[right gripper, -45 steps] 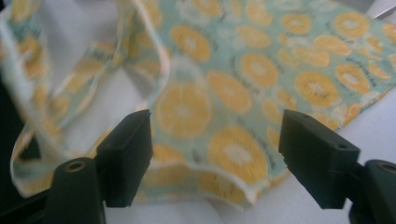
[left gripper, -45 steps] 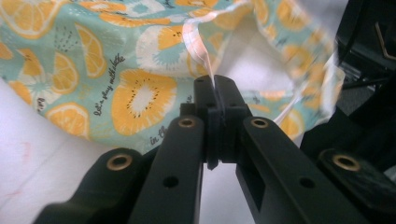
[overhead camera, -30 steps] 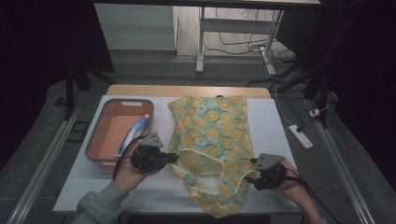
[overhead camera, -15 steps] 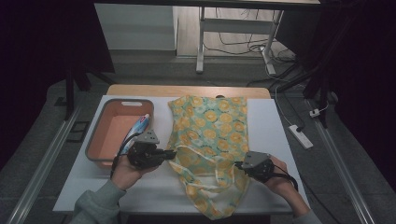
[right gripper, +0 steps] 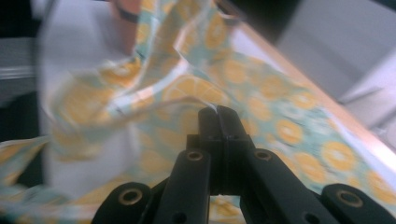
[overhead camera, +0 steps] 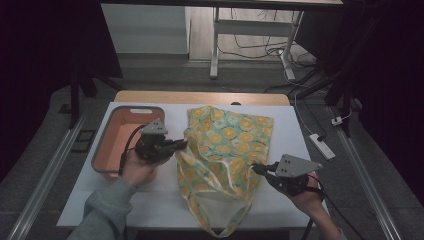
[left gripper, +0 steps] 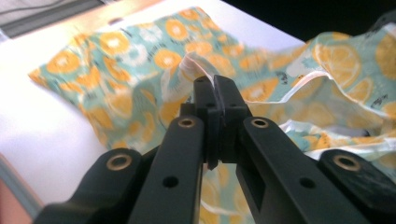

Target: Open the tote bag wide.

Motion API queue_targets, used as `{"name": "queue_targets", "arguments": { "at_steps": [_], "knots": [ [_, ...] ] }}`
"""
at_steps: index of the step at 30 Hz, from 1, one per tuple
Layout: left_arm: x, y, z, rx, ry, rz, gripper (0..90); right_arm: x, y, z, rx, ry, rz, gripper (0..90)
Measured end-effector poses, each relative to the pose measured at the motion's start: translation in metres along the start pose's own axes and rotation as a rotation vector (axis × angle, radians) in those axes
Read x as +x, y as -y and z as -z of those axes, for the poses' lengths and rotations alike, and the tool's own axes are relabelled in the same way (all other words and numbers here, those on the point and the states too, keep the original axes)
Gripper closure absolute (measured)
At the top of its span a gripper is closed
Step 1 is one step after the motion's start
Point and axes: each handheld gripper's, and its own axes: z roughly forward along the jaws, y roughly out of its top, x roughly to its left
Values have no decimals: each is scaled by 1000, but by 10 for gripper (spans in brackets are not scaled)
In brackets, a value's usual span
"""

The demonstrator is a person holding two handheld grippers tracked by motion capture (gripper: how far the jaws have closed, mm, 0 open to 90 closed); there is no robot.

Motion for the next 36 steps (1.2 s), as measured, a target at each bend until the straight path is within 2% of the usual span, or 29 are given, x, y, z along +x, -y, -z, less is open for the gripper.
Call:
{"name": "queue_targets", "arguments": {
  "at_steps": [1, 2, 3, 4, 5, 6, 8, 10, 11, 12, 14, 15, 18, 19, 20, 22, 23, 26, 27, 28, 30, 31, 32, 34, 36],
  "knots": [
    [0, 0, 0, 0, 0, 0, 891, 0, 0, 0, 0, 0, 0, 900],
    [2, -6, -6, 4, -20, -8, 890, -16, 6, -8, 24, 25, -55, 900],
    [4, -11, -12, 15, -30, -10, 891, -23, 11, -12, 34, 32, -81, 899],
    [9, -20, -25, 31, -32, -6, 890, -31, 16, -16, 50, 45, -103, 900],
    [9, -20, -25, 31, -32, -6, 890, -31, 16, -16, 50, 45, -103, 900],
    [14, -27, -38, 49, -47, -2, 889, -44, 26, -23, 66, 56, -161, 900],
    [17, -30, -44, 62, -48, 1, 889, -58, 39, -32, 95, 71, -223, 900],
    [23, -33, -57, 82, -55, 19, 888, -70, 49, -39, 112, 68, -282, 899],
    [27, -35, -63, 93, -59, 31, 888, -70, 49, -39, 112, 68, -282, 899],
    [30, -35, -69, 103, -59, 44, 888, -79, 60, -46, 154, 81, -319, 899],
    [35, -36, -81, 128, -55, 72, 887, -82, 65, -51, 171, 80, -331, 899],
    [37, -36, -87, 141, -58, 76, 886, -87, 76, -60, 208, 79, -364, 898],
    [41, -35, -103, 183, -63, 86, 886, -89, 89, -73, 264, 75, -376, 898],
    [41, -35, -103, 183, -63, 86, 885, -89, 89, -73, 264, 75, -376, 898],
    [41, -34, -109, 202, -66, 85, 884, -89, 98, -81, 304, 75, -385, 897],
    [41, -33, -110, 208, -70, 81, 883, -90, 102, -84, 314, 62, -399, 895],
    [41, -33, -112, 213, -71, 78, 881, -90, 103, -83, 315, 62, -398, 887],
    [42, -32, -115, 228, -70, 80, 880, -92, 97, -71, 282, 68, -405, 715],
    [42, -32, -116, 231, -71, 80, 880, -92, 97, -71, 282, 68, -405, 715],
    [42, -32, -117, 231, -69, 83, 880, -93, 89, -54, 217, 47, -419, 630],
    [42, -31, -118, 230, -68, 82, 881, -91, 79, -36, 167, 41, -405, 543],
    [42, -31, -118, 230, -67, 84, 881, -91, 79, -36, 167, 41, -405, 543],
    [43, -31, -119, 232, -66, 85, 881, -85, 63, -17, 115, 35, -379, 446],
    [44, -30, -120, 232, -67, 90, 881, -78, 49, -8, 76, 7, -368, 379],
    [44, -29, -121, 234, -66, 93, 881, -69, 36, -8, 58, -23, -350, 319]
  ]
}}
